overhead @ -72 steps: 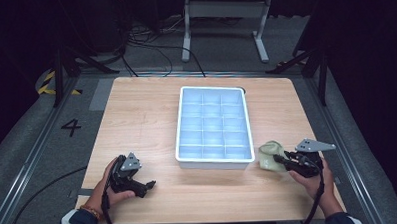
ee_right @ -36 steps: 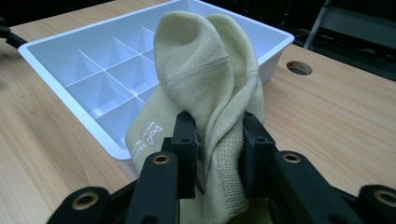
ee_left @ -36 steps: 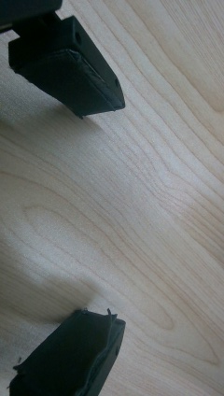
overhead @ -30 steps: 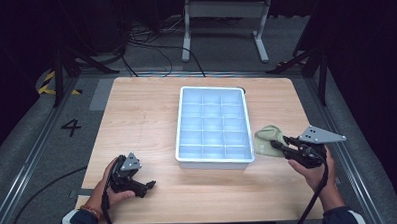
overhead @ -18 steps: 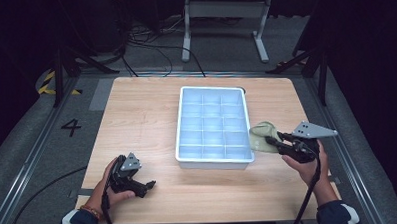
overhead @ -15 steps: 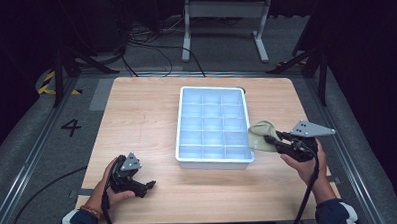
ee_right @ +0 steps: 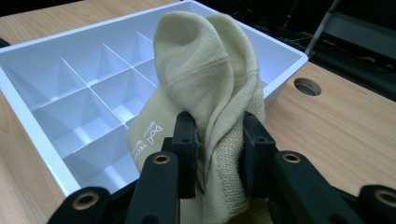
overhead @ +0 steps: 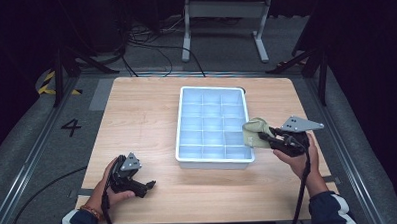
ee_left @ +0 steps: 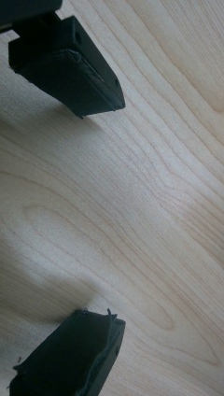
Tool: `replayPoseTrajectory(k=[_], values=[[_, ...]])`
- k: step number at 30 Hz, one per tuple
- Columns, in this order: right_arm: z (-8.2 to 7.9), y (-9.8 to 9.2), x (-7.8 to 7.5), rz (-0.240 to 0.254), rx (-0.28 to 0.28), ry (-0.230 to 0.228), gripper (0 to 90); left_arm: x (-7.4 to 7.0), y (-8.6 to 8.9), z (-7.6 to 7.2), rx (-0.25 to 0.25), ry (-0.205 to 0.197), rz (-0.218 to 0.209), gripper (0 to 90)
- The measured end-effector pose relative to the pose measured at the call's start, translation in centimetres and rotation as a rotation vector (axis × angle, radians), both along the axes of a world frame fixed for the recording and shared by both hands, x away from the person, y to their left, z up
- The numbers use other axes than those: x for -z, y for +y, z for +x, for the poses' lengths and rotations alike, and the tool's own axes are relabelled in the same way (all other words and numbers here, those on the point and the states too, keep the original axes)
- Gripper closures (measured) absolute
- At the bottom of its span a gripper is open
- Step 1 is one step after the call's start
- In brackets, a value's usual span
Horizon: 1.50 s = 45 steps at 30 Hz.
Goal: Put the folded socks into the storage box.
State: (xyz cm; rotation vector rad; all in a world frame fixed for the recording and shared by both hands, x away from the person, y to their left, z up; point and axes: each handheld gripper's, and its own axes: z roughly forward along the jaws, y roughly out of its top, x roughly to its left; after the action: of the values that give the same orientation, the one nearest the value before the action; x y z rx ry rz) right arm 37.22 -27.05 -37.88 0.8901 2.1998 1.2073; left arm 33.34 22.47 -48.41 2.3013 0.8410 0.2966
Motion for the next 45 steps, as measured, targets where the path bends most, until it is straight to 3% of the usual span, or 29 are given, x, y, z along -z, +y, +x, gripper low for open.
replayPoseTrajectory(k=[27, 35, 45], values=[[2.7, 3.3, 0.4, -0.107, -0.033, -0.004, 72.4, 0.0, 0.0, 0.0, -0.004, 0.001, -0.001, 0.4], [3.3, 4.3, 0.5, -0.156, -0.047, 0.001, 72.9, 0.0, 0.0, 0.0, -0.005, 0.001, -0.002, 0.4], [4.1, 6.6, 1.1, -0.276, -0.074, 0.02, 73.8, 0.0, 0.0, 0.0, -0.004, 0.0, -0.001, 0.3]])
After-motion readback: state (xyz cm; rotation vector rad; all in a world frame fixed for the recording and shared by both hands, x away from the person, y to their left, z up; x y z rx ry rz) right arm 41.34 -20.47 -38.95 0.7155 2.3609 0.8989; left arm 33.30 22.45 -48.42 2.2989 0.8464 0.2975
